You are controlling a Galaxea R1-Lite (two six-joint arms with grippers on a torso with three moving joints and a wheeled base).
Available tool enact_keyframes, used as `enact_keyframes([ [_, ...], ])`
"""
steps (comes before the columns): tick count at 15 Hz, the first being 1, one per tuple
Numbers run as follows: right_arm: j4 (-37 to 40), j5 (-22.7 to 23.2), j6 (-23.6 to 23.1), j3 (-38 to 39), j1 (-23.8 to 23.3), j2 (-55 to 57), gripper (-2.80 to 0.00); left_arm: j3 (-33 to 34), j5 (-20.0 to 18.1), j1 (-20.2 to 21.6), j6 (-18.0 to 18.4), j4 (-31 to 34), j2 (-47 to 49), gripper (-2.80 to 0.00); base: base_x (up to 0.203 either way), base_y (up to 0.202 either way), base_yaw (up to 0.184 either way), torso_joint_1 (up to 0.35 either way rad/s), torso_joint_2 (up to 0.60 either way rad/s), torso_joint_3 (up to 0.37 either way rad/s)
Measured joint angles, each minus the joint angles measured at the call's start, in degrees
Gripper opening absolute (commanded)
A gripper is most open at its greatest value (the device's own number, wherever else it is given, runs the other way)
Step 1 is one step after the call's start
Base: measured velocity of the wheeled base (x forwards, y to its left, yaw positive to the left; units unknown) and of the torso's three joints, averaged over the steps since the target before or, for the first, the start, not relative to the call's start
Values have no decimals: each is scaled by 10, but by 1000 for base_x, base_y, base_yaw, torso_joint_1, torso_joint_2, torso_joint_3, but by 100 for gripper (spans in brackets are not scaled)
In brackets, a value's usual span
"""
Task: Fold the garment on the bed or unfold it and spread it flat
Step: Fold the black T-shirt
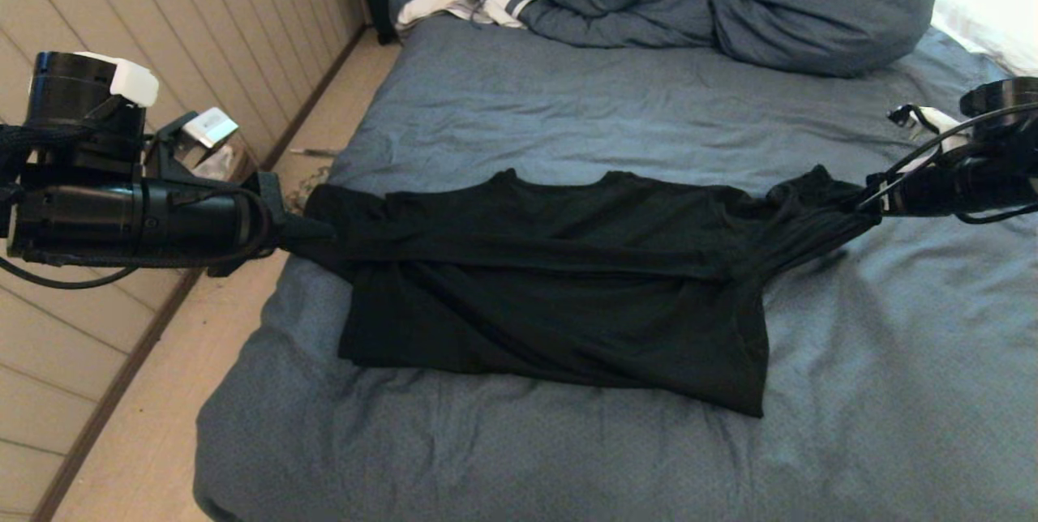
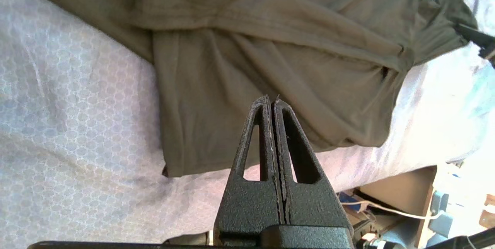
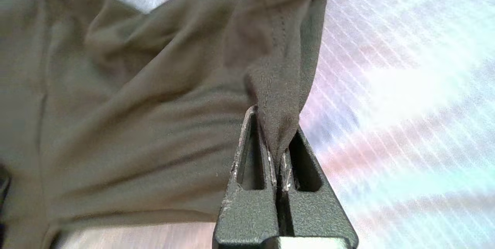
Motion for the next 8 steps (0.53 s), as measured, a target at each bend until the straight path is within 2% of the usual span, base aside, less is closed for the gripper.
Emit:
enact_keyframes([
  [5, -2, 0, -9, 65, -23, -57, -280, -3, 0, 0, 1, 7, -11, -280, 0, 0, 0, 0, 0, 0],
  [8, -3, 0, -3, 70, -19, -70, -280, 1, 0, 0, 1, 8, -17, -280, 0, 0, 0, 0, 0, 0],
])
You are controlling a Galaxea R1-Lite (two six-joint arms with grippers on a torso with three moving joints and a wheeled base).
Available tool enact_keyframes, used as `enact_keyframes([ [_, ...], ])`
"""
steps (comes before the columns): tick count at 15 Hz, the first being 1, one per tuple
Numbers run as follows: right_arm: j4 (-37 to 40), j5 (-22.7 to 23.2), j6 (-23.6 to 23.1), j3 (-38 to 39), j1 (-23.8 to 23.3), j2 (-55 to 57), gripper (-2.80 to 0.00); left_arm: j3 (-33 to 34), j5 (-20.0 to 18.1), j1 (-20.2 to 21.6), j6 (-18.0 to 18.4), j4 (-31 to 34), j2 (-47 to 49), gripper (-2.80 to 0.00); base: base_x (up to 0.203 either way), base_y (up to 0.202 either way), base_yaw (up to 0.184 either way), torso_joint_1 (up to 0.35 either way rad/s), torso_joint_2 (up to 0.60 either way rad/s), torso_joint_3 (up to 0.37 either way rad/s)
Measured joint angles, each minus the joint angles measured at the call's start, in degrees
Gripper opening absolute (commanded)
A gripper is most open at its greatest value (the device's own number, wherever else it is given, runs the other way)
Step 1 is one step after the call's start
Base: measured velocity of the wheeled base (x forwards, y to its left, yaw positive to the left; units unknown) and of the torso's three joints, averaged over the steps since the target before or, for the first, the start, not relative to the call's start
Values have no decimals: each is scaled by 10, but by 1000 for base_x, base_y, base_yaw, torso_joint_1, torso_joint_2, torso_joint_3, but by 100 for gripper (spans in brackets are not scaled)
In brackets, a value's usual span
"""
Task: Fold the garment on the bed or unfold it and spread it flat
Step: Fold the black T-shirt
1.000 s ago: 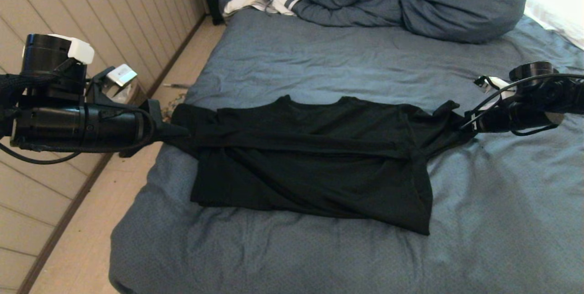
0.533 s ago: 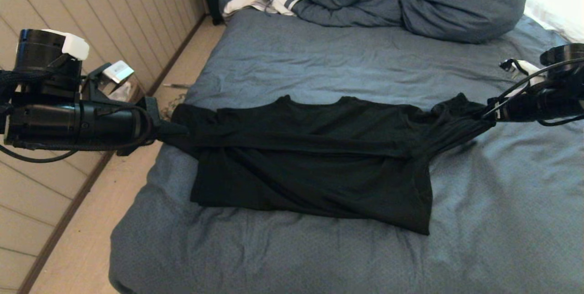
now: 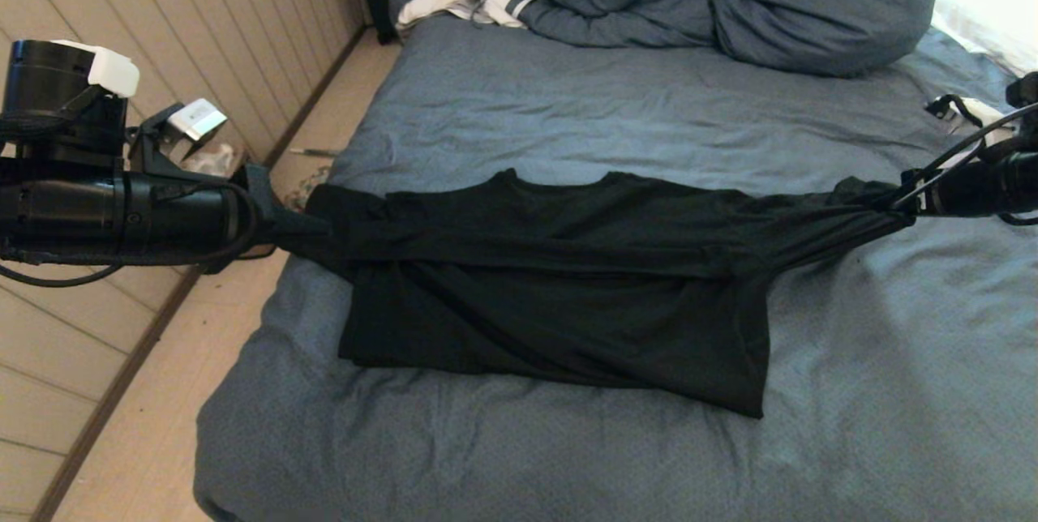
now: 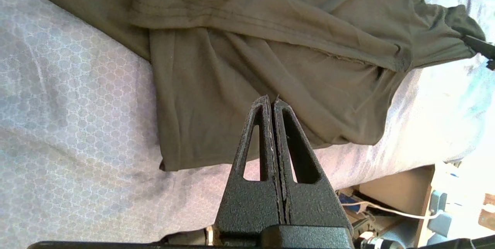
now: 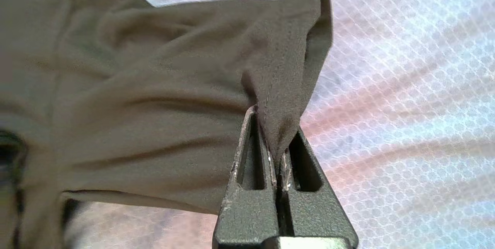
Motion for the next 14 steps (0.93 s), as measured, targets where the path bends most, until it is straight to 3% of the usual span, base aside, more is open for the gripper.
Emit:
enact_keyframes([
  [6, -2, -3, 37, -13, 67, -7, -280, 20, -2, -1, 0, 5, -20, -280, 0, 0, 0, 0, 0, 0],
  [10, -3, -16, 67, -37, 147, -8, -280, 44, -5, -2, 0, 1, -38, -280, 0, 0, 0, 0, 0, 0],
  [14, -3, -63, 77, -62, 238, -7, -280, 63, -8, -1, 0, -2, -50, -280, 0, 0, 0, 0, 0, 0],
])
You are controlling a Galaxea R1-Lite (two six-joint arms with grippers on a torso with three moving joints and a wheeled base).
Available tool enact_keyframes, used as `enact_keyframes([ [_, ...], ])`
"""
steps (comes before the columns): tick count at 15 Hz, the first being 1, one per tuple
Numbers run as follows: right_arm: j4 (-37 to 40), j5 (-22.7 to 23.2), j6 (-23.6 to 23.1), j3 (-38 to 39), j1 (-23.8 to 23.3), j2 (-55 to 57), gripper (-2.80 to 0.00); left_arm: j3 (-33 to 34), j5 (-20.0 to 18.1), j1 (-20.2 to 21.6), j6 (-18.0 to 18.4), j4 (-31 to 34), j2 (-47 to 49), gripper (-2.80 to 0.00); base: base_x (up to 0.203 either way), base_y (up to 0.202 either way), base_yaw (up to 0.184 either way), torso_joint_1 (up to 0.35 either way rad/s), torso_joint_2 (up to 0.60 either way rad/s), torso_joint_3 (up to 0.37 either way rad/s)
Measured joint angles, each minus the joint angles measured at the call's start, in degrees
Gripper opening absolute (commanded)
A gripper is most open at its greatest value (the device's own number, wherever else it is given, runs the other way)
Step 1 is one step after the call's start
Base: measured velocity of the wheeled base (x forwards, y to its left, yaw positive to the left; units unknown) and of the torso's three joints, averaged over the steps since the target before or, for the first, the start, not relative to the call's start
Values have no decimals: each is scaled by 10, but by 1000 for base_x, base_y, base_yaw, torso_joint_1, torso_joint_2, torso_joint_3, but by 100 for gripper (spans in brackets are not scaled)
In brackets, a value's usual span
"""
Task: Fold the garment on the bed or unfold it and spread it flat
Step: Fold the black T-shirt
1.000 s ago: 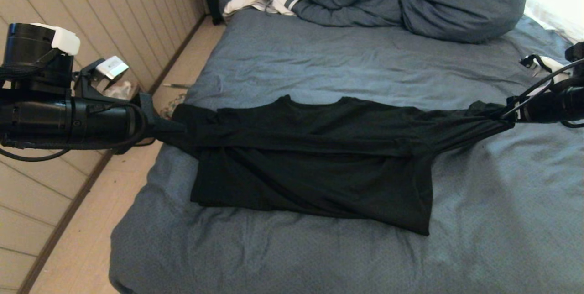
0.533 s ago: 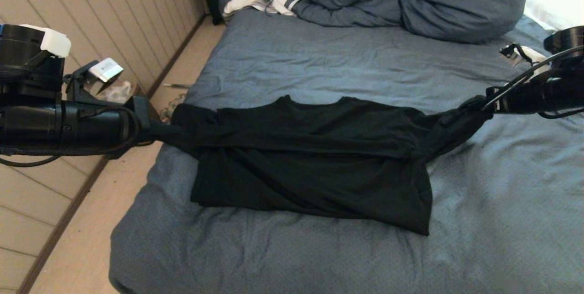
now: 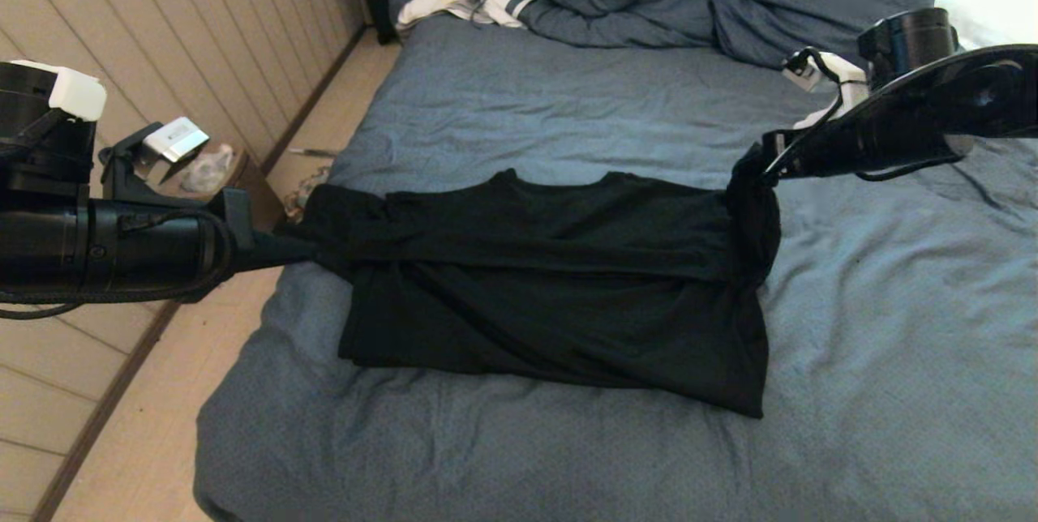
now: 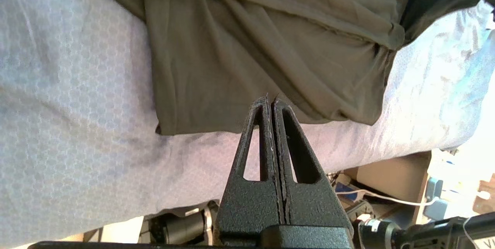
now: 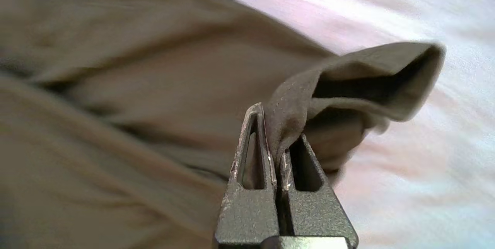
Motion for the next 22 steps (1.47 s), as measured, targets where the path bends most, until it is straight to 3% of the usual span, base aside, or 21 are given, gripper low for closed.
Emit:
enact_keyframes([
  [6, 0, -57, 3, -26, 109, 11, -280, 27, -25, -1, -1, -10, -3, -280, 0, 0, 0, 0, 0, 0],
  [12, -1, -90, 3, -27, 136, 48, -280, 56, -44, -17, -1, -38, -1, -280, 0, 0, 0, 0, 0, 0],
  [13, 0, -94, 4, -26, 137, 53, 0, 60, -48, -20, -1, -43, -1, -280, 0, 0, 0, 0, 0, 0],
  [22, 1, -92, 16, -24, 138, 31, 0, 65, -51, -26, -5, -46, 0, -280, 0, 0, 0, 0, 0, 0],
])
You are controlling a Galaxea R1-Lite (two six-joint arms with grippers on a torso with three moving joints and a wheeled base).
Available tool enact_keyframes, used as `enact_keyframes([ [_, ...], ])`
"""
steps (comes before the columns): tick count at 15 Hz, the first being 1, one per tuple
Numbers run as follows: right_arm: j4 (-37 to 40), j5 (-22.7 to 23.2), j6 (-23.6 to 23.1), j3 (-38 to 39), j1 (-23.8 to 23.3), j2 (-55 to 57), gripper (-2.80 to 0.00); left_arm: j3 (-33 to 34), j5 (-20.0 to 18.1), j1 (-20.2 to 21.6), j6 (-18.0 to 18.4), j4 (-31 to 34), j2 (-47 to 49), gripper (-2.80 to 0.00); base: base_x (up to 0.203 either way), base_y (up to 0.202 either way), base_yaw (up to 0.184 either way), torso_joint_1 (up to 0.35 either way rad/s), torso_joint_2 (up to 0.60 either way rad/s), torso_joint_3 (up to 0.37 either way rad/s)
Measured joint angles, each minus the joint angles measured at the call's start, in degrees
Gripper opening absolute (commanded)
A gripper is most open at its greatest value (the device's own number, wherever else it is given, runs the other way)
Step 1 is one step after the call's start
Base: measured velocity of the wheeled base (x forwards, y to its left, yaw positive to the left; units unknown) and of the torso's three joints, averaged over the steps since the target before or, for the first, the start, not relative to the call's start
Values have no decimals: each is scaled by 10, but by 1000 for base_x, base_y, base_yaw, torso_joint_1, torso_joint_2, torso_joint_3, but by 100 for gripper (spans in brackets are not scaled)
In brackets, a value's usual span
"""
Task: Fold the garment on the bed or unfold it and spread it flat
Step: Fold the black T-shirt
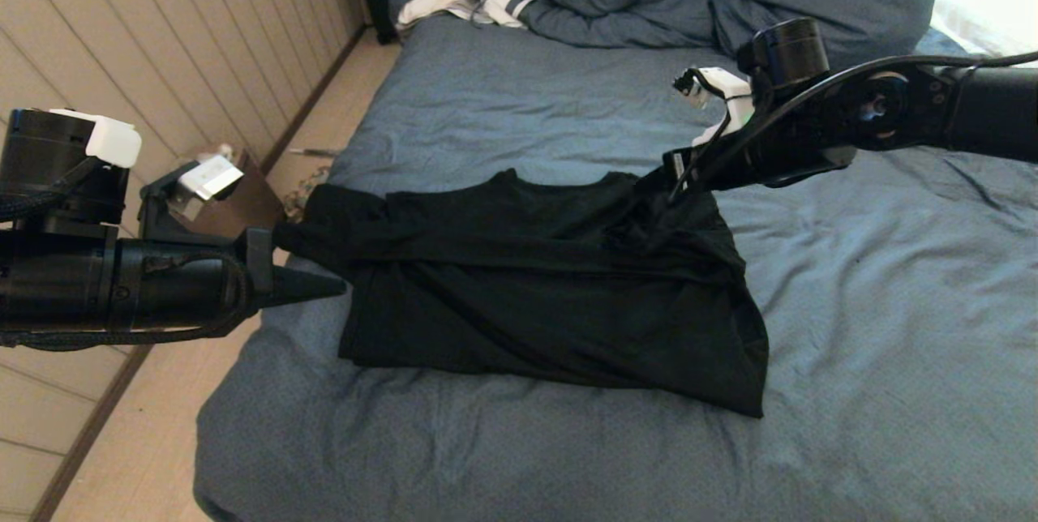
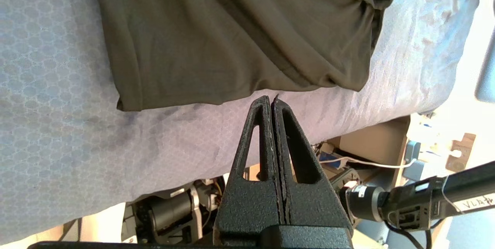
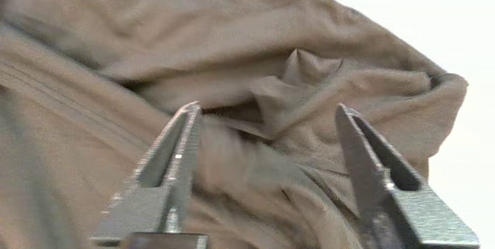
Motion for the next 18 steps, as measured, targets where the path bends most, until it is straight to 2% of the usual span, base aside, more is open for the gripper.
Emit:
enact_keyframes([
  [4, 1, 0, 16, 3, -9, -15, 0, 2, 0, 0, -6, -6, -2, -280, 0, 0, 0, 0, 0, 0],
  [5, 3, 0, 23, 6, -13, -16, -69, 4, 0, 0, -6, -7, -2, -280, 0, 0, 0, 0, 0, 0],
  [6, 4, 0, 27, 11, -15, -16, -280, 5, 0, -1, -6, -7, -3, -280, 0, 0, 0, 0, 0, 0],
  [11, -1, -1, 30, 25, -16, -3, -280, 6, 1, -7, -9, -7, -7, -280, 0, 0, 0, 0, 0, 0],
  [16, -8, -2, 51, -9, -14, 33, -280, 7, 0, -9, -9, -7, -4, -280, 0, 0, 0, 0, 0, 0],
  [18, -34, -5, 51, -11, -12, 48, -280, 7, 0, -10, -10, -9, -3, -280, 0, 0, 0, 0, 0, 0],
])
